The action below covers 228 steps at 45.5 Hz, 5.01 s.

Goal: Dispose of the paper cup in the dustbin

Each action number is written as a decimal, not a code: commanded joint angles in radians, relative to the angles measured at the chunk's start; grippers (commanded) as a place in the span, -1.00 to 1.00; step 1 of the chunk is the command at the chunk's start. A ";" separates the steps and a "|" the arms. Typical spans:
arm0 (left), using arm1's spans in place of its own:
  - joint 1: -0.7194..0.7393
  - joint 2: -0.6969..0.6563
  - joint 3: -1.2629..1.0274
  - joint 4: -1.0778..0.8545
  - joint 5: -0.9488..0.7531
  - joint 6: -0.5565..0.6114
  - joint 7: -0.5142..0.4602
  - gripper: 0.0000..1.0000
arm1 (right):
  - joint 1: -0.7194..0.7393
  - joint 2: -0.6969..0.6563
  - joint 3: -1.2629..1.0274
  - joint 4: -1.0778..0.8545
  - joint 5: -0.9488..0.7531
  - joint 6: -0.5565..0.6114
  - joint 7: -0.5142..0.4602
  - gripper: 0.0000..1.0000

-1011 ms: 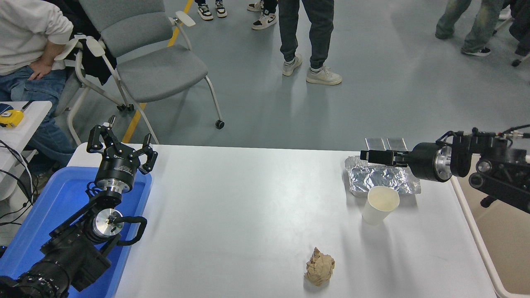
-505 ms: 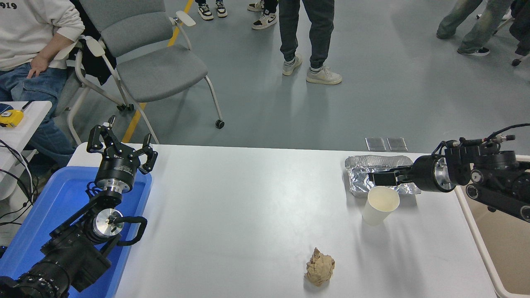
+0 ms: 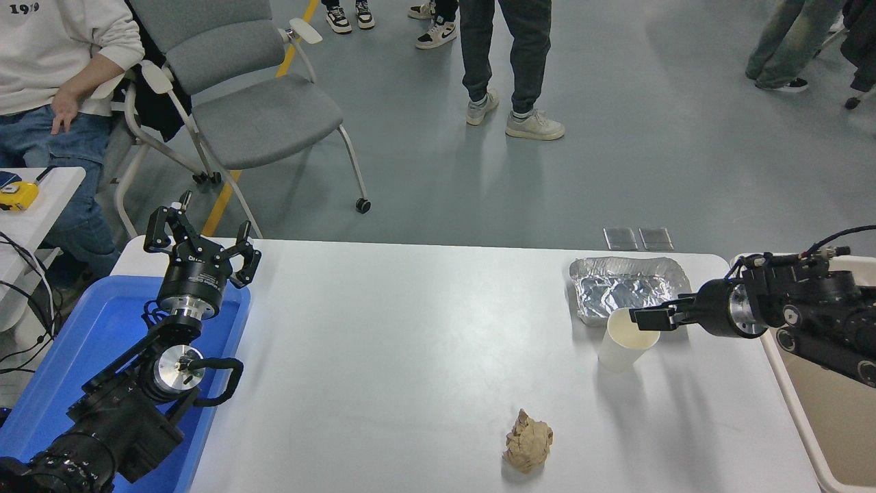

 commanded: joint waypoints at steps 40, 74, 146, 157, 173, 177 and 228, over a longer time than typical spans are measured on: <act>0.000 0.001 0.000 0.000 0.000 0.000 0.001 1.00 | -0.053 0.069 -0.025 -0.101 -0.007 -0.051 0.039 -1.00; 0.000 -0.001 0.000 0.000 0.000 0.000 0.001 1.00 | 0.189 -0.136 -0.060 0.130 0.071 -0.007 0.111 -1.00; 0.001 0.001 0.000 0.002 0.000 0.000 0.000 1.00 | 0.384 -0.515 -0.059 0.324 0.086 0.090 0.082 -1.00; 0.001 0.001 0.000 0.002 0.000 0.000 0.000 1.00 | 0.272 -0.494 -0.036 0.203 0.126 0.003 0.087 -1.00; 0.001 0.001 0.000 0.000 0.000 0.000 0.000 1.00 | 0.053 -0.457 -0.024 0.036 0.473 -0.138 0.093 -1.00; 0.001 0.001 0.000 0.002 0.000 0.000 0.000 1.00 | 0.007 -0.454 -0.022 -0.013 0.496 -0.163 0.093 -1.00; 0.001 0.001 0.000 0.002 0.000 0.000 0.000 1.00 | -0.437 0.163 0.185 -0.839 1.304 -0.247 -0.078 -1.00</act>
